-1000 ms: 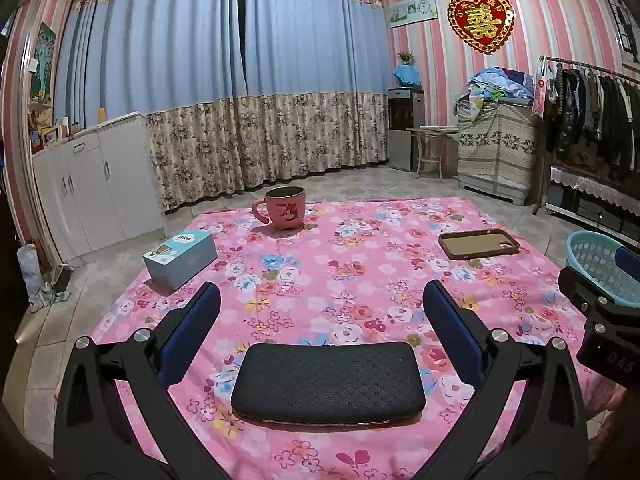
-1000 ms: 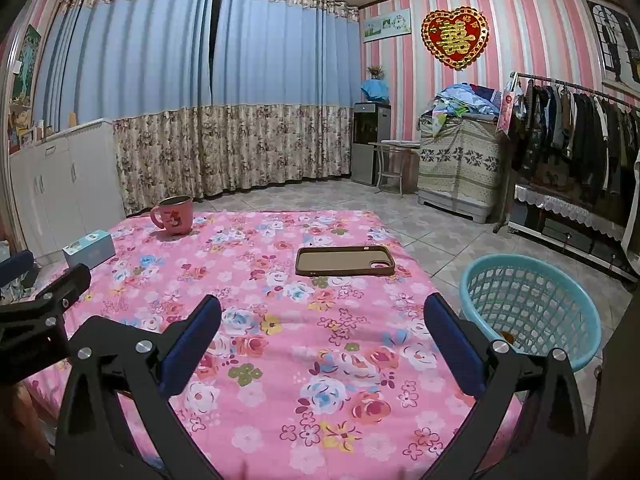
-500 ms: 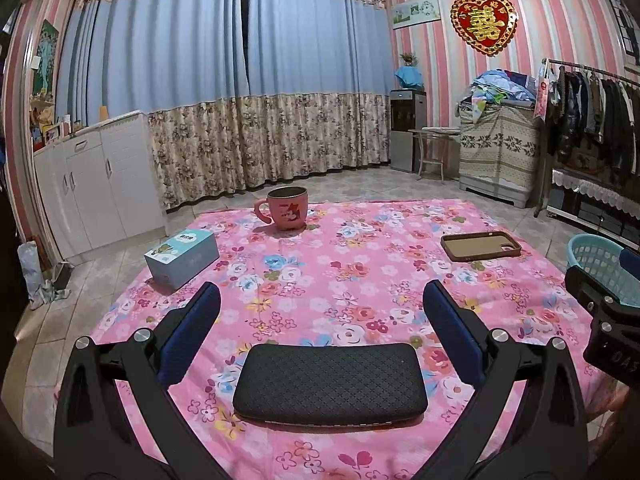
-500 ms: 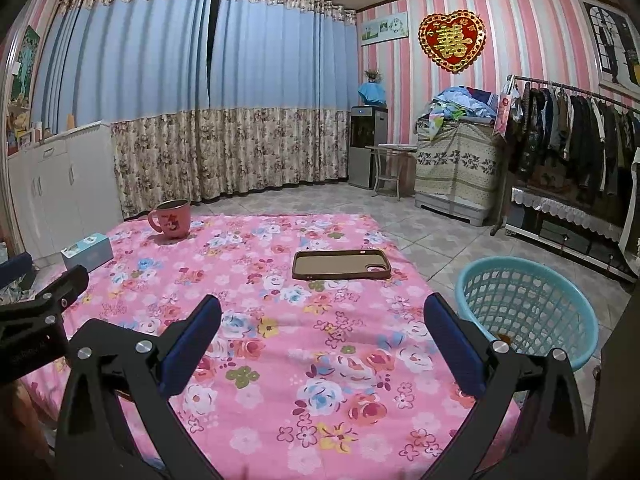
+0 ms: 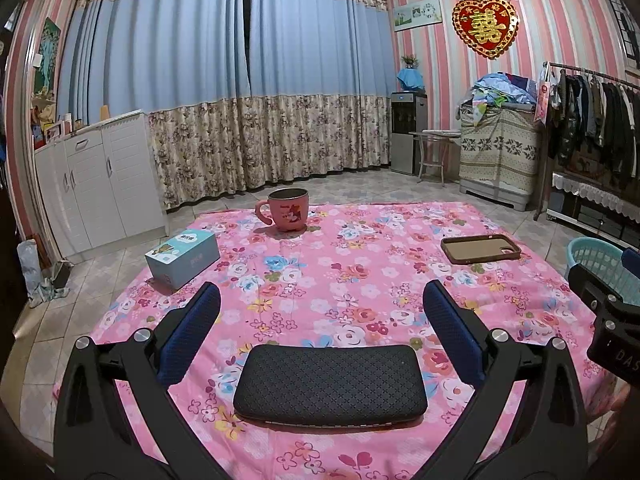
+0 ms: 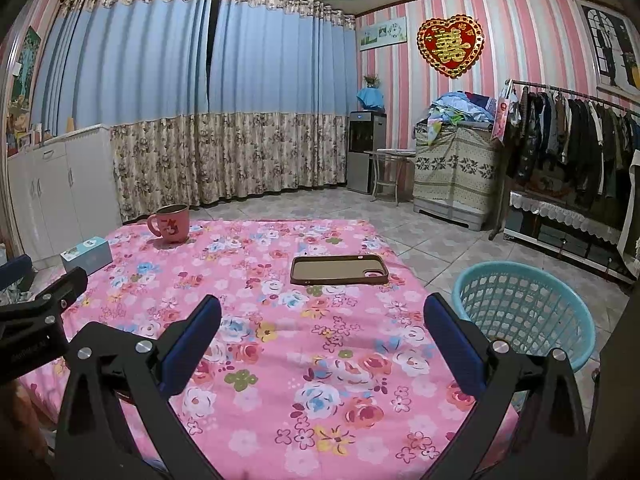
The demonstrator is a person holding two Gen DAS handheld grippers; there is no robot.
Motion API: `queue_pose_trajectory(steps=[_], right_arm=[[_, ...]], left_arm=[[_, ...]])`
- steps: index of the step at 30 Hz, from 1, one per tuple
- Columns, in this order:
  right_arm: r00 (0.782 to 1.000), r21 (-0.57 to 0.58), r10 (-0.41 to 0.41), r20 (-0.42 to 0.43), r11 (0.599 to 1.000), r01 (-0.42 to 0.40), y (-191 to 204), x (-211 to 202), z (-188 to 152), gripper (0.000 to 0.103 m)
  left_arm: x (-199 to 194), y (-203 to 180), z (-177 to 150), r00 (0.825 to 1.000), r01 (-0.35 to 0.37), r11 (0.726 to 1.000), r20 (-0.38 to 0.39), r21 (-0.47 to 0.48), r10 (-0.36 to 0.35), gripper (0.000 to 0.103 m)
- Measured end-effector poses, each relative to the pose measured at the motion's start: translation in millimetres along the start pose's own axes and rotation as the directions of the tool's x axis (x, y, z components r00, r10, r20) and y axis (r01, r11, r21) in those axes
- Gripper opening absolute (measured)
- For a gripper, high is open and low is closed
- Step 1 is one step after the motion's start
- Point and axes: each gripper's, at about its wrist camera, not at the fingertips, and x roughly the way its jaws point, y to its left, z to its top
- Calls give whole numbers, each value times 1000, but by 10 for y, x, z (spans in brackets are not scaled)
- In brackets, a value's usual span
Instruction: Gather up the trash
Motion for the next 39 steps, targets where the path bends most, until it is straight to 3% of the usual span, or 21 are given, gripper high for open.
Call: queue_pose_trajectory(steps=[39], right_arm=[[1000,2,5,-1,1000,-5,-8,-43,8,99]], left_arm=[[-65,2,23,1000,-15,1000,0,-4,15,98]])
